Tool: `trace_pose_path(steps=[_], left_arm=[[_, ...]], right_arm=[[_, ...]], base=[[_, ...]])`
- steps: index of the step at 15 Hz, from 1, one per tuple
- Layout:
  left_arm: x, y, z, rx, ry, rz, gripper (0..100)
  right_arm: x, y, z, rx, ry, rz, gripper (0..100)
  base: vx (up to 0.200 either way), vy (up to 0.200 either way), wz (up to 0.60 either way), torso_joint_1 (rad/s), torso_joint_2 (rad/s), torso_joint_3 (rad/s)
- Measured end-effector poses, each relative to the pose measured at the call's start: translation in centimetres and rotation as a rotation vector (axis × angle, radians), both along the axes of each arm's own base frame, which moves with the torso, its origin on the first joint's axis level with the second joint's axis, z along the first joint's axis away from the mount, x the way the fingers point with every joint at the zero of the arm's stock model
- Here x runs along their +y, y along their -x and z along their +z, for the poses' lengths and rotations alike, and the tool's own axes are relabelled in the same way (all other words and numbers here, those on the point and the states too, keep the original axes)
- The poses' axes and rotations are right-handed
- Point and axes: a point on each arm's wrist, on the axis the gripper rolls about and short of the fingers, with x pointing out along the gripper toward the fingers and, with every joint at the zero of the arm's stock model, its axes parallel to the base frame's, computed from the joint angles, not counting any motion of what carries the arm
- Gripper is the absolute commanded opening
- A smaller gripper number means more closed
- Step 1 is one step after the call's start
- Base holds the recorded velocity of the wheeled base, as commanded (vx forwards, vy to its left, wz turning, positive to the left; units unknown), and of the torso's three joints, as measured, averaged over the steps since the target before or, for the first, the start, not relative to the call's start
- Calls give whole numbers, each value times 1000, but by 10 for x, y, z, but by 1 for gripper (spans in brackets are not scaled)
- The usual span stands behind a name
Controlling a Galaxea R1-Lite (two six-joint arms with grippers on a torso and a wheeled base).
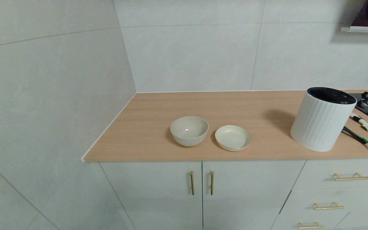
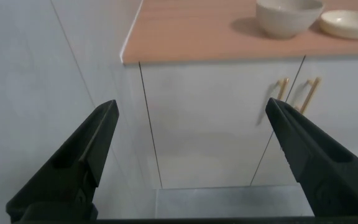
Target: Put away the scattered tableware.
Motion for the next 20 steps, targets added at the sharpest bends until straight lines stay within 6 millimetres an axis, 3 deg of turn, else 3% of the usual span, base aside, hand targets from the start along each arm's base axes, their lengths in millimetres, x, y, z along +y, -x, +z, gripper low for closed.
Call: trace_pose_path(steps=[20], left_arm=[[0, 0, 0, 0, 0, 0, 100]], right_arm=[[0, 0, 0, 0, 0, 0, 100]], base=[[0, 0, 0, -199, 494, 297]])
